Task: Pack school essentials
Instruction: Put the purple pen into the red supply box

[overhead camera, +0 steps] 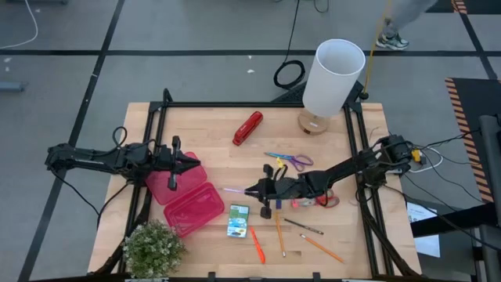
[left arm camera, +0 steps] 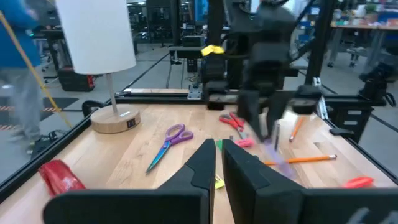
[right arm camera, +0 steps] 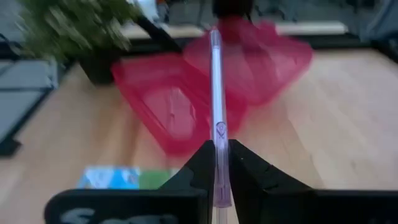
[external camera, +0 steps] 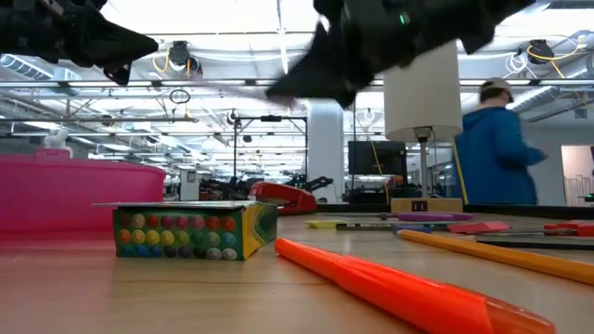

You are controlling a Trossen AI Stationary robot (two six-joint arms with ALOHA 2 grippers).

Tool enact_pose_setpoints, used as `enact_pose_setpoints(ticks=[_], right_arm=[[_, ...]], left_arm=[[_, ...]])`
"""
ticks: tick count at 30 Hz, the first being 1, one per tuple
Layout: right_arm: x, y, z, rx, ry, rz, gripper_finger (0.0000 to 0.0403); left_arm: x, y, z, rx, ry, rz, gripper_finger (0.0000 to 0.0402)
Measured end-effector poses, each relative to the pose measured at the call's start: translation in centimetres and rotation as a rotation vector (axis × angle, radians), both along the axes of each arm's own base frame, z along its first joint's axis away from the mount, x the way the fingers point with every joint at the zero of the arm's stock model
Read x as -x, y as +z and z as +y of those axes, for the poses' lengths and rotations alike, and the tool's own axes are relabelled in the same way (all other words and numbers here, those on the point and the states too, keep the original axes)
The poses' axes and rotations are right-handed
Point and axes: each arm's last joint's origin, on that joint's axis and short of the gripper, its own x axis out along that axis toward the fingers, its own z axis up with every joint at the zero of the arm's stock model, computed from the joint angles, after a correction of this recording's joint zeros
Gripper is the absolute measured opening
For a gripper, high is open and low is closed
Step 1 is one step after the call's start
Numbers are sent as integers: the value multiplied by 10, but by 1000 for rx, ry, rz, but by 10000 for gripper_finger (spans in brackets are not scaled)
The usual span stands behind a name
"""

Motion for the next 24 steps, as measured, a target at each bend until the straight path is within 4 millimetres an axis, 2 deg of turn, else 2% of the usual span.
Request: enact_pose_setpoints(ticks=[5, 10, 15, 24], right_arm=[[-19, 26, -2, 26, 37, -77, 26], [-36, 37, -9, 19, 46, -122, 26], [-57, 25, -12, 4, 86, -94, 26], [-107, 2, 0, -24, 191, -89, 26]], left_arm=[[0, 0, 1, 0, 18, -2, 33], [0, 2, 1, 3, 19, -22, 33], [0, 5, 1, 6, 19, -57, 33], [0, 6, 1, -2, 46, -62, 33]])
